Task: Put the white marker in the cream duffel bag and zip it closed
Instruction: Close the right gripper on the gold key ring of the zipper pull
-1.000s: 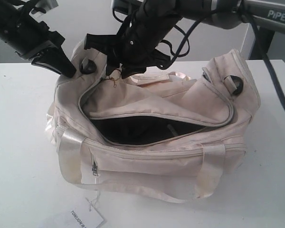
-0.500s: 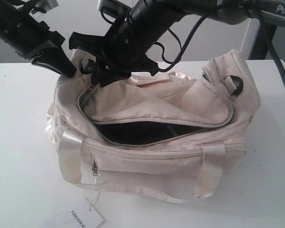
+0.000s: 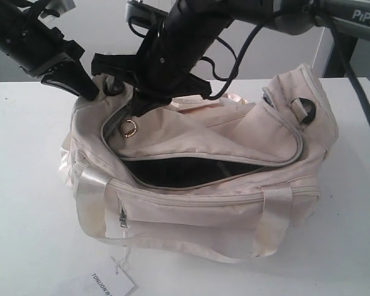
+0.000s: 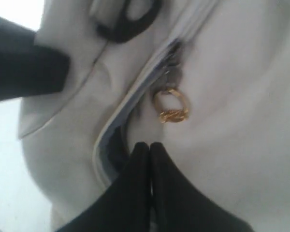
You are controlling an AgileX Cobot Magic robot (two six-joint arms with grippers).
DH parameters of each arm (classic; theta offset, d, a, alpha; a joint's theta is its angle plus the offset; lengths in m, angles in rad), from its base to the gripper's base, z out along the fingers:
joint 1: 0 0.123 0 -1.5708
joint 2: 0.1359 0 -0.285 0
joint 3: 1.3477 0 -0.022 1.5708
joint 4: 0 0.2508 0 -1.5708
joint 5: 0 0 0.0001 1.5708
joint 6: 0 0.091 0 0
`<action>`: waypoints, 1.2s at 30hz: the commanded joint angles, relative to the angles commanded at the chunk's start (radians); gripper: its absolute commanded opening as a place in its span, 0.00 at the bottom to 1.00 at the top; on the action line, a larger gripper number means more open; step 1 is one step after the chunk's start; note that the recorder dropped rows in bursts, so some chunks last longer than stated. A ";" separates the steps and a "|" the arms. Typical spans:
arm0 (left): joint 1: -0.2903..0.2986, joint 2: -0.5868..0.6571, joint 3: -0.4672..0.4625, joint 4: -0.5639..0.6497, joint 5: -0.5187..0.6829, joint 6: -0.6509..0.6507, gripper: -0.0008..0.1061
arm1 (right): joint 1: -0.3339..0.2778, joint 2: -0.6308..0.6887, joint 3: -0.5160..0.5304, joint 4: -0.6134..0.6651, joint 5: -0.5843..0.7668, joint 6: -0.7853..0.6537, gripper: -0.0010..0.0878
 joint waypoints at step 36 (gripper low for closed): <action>0.000 0.000 0.000 0.000 -0.004 0.000 0.01 | 0.000 0.133 0.000 0.118 -0.050 -0.094 0.34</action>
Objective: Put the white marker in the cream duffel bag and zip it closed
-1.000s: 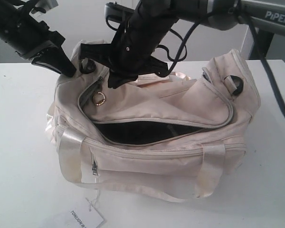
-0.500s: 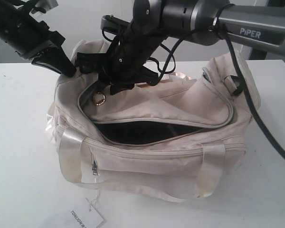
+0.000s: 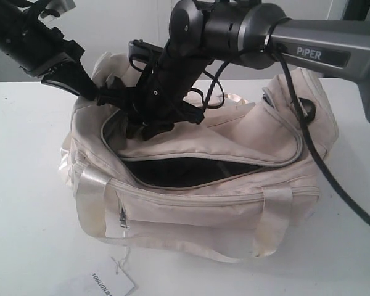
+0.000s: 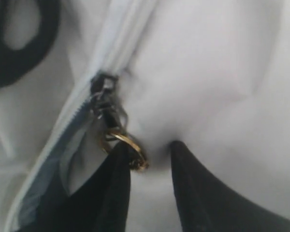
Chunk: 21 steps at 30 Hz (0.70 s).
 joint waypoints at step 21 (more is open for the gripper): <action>0.000 0.000 0.000 0.000 0.002 0.000 0.01 | 0.000 -0.086 -0.002 0.027 0.012 -0.066 0.01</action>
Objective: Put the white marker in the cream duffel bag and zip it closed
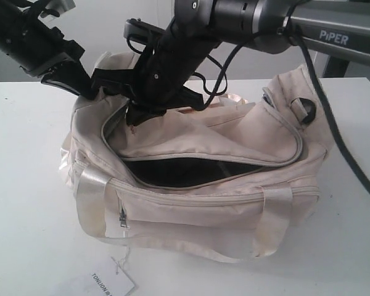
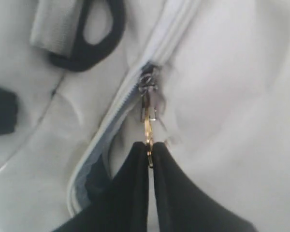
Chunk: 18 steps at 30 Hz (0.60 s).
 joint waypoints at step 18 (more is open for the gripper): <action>0.000 0.000 0.000 0.000 -0.002 0.000 0.01 | 0.002 -0.019 0.000 0.189 0.139 -0.099 0.01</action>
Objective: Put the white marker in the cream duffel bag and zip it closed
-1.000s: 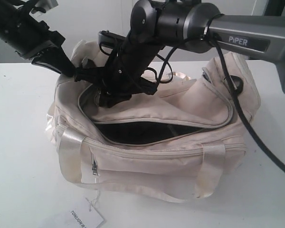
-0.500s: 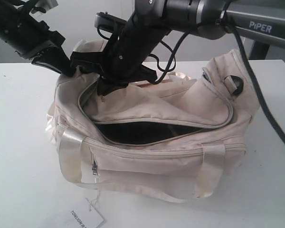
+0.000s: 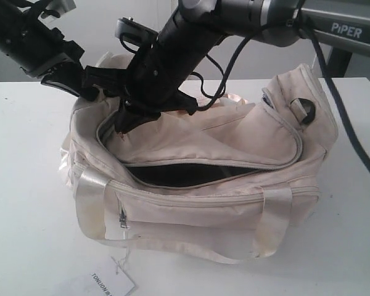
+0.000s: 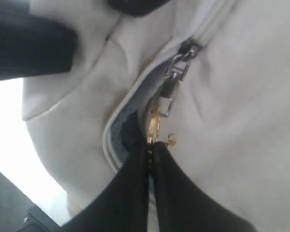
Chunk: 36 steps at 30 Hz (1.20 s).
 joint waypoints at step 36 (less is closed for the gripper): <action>0.000 0.000 0.000 -0.007 -0.008 -0.002 0.01 | 0.068 -0.068 0.000 0.117 0.179 -0.163 0.01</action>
